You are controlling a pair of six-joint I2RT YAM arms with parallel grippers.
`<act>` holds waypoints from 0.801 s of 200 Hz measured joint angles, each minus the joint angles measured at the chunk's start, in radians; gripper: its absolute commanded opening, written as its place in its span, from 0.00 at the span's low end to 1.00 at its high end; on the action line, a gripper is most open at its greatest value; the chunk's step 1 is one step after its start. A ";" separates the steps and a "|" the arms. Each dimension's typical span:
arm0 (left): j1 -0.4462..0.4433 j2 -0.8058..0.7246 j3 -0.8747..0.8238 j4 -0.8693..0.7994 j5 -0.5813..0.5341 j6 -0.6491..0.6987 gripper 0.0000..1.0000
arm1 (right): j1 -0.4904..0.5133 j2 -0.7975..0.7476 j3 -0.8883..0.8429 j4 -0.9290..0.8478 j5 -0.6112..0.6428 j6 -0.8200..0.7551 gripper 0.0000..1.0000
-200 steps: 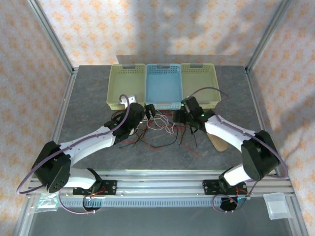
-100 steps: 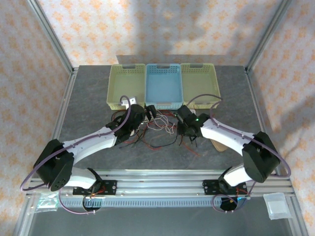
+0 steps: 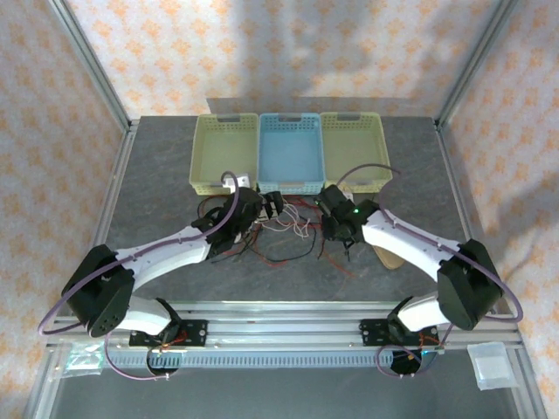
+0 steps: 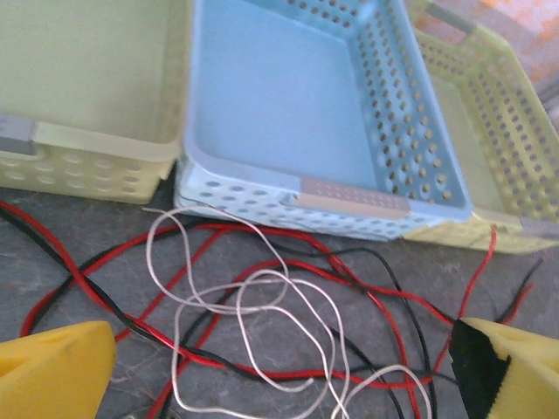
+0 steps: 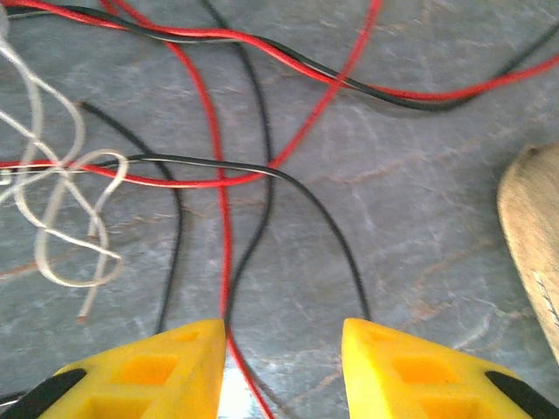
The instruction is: Untangle the cables
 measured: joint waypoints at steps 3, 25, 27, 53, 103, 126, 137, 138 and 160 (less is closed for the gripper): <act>-0.003 0.000 0.000 0.000 0.002 0.001 0.99 | 0.000 0.003 0.003 0.006 -0.004 -0.005 0.40; -0.009 -0.010 -0.014 0.003 0.014 -0.002 0.99 | 0.008 0.042 0.030 0.058 -0.018 -0.013 0.37; -0.009 -0.011 -0.018 0.004 0.014 -0.003 0.99 | 0.009 0.046 0.032 0.063 -0.018 -0.013 0.37; -0.005 -0.056 -0.086 0.015 0.017 -0.039 0.99 | 0.022 0.084 0.038 0.124 -0.032 0.024 0.36; 0.027 -0.062 -0.126 0.071 0.078 -0.098 0.99 | 0.023 0.189 0.079 0.181 -0.089 0.113 0.35; 0.035 -0.062 -0.142 0.095 0.119 -0.107 0.99 | 0.023 0.212 0.094 0.197 -0.111 0.136 0.35; 0.035 -0.062 -0.144 0.094 0.129 -0.107 0.99 | 0.023 0.216 0.100 0.198 -0.112 0.142 0.37; 0.034 -0.062 -0.144 0.093 0.129 -0.107 0.99 | 0.023 0.216 0.101 0.198 -0.112 0.143 0.37; 0.035 -0.072 -0.148 0.094 0.133 -0.106 0.99 | 0.023 0.216 0.113 0.193 -0.098 0.153 0.38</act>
